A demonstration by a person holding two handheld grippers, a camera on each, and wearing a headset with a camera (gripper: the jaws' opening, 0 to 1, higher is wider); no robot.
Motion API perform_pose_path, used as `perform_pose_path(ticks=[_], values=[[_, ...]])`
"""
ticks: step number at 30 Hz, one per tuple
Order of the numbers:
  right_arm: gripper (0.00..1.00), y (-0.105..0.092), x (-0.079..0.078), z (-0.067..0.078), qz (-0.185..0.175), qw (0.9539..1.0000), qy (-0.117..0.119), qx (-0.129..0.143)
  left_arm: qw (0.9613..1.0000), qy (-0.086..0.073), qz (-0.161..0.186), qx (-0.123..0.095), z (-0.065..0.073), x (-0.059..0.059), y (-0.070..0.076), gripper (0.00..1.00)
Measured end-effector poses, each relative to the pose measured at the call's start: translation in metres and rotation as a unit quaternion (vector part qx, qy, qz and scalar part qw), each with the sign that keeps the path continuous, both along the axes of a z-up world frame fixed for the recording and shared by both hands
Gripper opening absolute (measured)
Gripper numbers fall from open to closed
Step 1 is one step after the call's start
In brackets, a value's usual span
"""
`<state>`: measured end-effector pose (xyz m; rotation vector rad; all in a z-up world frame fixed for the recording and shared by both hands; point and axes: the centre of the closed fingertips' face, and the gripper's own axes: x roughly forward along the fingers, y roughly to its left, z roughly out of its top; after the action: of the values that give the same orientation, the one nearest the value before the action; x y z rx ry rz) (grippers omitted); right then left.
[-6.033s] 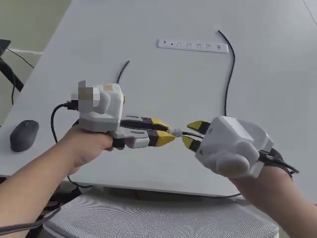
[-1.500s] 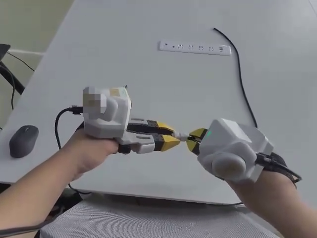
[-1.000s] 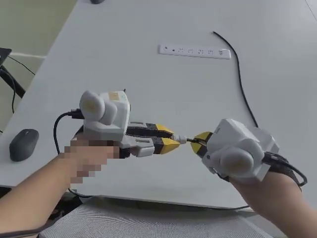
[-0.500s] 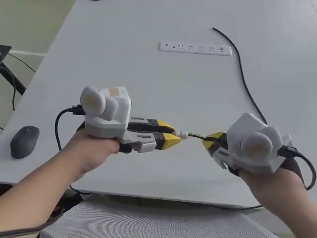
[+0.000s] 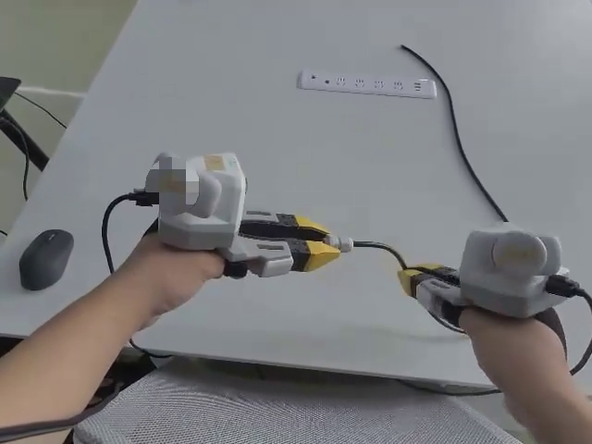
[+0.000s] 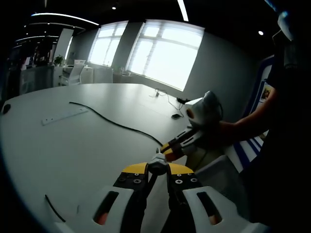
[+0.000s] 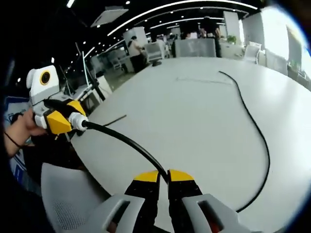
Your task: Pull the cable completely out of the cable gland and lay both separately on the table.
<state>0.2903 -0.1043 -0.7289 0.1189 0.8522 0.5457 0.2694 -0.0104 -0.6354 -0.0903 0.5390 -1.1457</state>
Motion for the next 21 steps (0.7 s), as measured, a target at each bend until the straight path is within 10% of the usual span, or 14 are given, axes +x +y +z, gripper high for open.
perform_pose_path(ticks=[15,21], values=[[0.01,0.0023,-0.0056,-0.0068,0.006,1.0000,-0.001,-0.008,1.0000,0.001,0.000,0.006,-0.0041,0.0003,0.0021,0.15],[0.02,0.0016,-0.0025,0.0012,0.045,0.9965,-0.048,-0.051,1.0000,0.001,0.003,0.003,-0.0028,0.0024,0.0044,0.15]])
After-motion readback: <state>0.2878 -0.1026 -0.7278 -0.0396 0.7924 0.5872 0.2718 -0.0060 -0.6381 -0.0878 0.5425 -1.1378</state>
